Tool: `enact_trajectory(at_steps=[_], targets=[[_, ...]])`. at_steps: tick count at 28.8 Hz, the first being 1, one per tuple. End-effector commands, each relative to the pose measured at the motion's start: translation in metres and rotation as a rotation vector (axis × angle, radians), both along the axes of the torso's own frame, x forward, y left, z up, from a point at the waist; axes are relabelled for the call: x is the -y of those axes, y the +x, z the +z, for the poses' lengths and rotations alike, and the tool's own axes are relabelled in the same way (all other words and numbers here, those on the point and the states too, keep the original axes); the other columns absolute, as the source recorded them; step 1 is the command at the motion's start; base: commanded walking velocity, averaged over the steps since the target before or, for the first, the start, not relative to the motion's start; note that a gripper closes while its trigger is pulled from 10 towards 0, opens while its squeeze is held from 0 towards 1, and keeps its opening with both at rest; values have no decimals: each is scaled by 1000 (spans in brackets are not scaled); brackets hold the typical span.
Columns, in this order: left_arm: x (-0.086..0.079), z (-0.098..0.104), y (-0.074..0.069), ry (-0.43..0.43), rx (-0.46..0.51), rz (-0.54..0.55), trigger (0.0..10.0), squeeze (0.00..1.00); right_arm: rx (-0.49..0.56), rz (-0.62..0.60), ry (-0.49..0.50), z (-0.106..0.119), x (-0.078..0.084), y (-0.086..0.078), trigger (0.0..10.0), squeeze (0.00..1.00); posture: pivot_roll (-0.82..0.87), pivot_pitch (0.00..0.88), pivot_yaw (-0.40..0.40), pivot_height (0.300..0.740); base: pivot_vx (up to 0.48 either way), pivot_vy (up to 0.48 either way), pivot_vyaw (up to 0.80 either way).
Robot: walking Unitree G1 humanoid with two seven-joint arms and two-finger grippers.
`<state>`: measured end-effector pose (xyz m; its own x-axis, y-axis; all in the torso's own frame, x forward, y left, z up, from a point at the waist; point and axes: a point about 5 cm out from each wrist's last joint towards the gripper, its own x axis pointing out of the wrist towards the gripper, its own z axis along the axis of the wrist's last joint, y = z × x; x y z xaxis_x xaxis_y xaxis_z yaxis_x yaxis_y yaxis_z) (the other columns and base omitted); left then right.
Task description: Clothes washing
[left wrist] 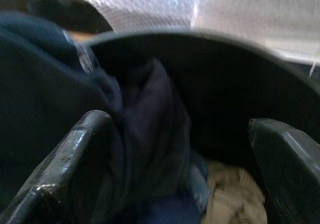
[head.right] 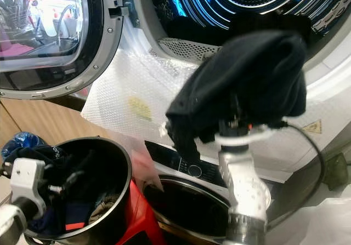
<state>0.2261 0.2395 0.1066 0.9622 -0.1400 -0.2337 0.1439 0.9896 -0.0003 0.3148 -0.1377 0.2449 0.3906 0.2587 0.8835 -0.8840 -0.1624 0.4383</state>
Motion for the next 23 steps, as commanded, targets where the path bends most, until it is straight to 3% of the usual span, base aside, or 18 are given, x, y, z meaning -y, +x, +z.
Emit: enact_trajectory(at_steps=[1, 7, 12, 15, 18, 23], targets=[[2, -3, 0, 0, 0, -7, 10000, 0, 41, 9, 14, 11, 1, -2, 0, 0, 85, 80, 4, 740, 0, 0, 0], [16, -13, -2, -14, -2, -35, 10000, 0, 83, -6, 46, 58, 1, 20, 0, 0, 86, 100, -14, 740, 0, 0, 0], [21, -16, -5, -29, -2, -36, 10000, 0, 92, -24, 52, 82, -1, 32, 0, 0, 84, 108, -15, 740, 0, 0, 0], [26, -21, -15, -46, -11, -27, 10000, 0, 51, -87, 51, 106, -4, 53, 0, 0, 102, 129, -30, 740, 0, 0, 0], [27, -22, -21, -50, -15, -22, 10000, 0, 33, -113, 29, 114, -6, 61, 0, 0, 112, 133, -35, 740, 0, 0, 0], [33, -26, -39, -70, -40, 7, 10000, 0, -45, -199, -27, 150, -10, 81, 0, 0, 146, 179, -59, 740, 0, 0, 0]])
